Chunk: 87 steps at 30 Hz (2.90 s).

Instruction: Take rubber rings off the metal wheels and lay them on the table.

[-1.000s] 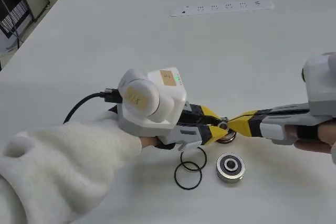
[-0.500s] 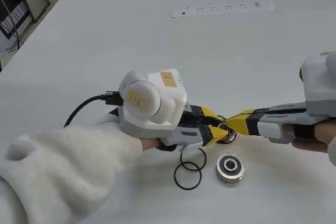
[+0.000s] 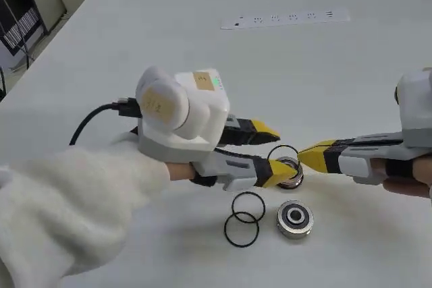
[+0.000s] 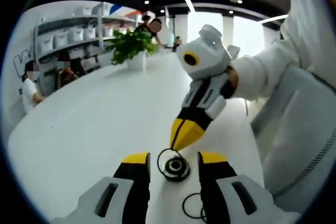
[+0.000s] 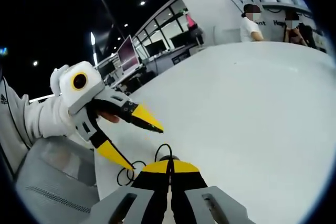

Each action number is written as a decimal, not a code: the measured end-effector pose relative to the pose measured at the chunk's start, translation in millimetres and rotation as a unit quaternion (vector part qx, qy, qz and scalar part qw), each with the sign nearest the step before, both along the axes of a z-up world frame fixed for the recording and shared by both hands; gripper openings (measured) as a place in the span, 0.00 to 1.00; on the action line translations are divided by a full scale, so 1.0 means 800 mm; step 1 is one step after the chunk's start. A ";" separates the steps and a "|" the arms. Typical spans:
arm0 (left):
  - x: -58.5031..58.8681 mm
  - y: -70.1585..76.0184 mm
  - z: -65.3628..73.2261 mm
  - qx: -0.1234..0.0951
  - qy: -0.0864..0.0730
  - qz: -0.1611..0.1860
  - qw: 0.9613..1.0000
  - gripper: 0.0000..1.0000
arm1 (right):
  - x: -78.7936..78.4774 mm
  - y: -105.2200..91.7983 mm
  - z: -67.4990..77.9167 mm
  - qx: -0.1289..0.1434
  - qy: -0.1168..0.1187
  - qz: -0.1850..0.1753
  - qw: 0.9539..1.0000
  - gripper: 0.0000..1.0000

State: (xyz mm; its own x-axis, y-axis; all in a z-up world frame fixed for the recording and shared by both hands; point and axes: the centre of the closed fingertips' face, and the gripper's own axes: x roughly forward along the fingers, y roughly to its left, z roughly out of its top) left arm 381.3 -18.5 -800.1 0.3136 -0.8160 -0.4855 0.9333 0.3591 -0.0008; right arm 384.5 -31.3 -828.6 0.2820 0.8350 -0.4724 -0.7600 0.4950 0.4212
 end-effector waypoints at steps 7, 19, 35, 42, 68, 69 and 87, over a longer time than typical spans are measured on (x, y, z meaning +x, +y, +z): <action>-0.001 0.019 0.040 -0.014 -0.026 0.009 1.000 0.47 | 0.001 -0.007 0.012 0.004 -0.007 -0.007 1.000 0.00; -0.024 0.078 0.093 -0.009 -0.068 0.045 0.997 0.75 | 0.003 -0.013 0.046 0.021 -0.027 -0.015 0.999 0.00; -0.078 0.140 0.095 0.020 -0.071 0.058 0.996 0.97 | -0.011 -0.002 0.074 0.027 -0.047 0.004 0.999 0.00; -0.094 0.165 0.099 0.005 -0.071 0.091 0.993 1.00 | -0.019 0.008 0.089 0.029 -0.057 0.017 0.998 0.00; -0.138 0.186 0.067 -0.043 -0.026 0.148 0.988 1.00 | -0.063 0.052 0.078 0.012 -0.038 0.094 0.995 0.00; -0.140 0.186 0.064 -0.039 -0.025 0.148 0.988 1.00 | -0.064 0.054 0.077 0.012 -0.037 0.097 0.994 0.00; -0.145 0.184 0.061 -0.058 -0.006 0.164 0.985 1.00 | -0.079 0.075 0.042 -0.011 -0.012 0.140 0.990 0.00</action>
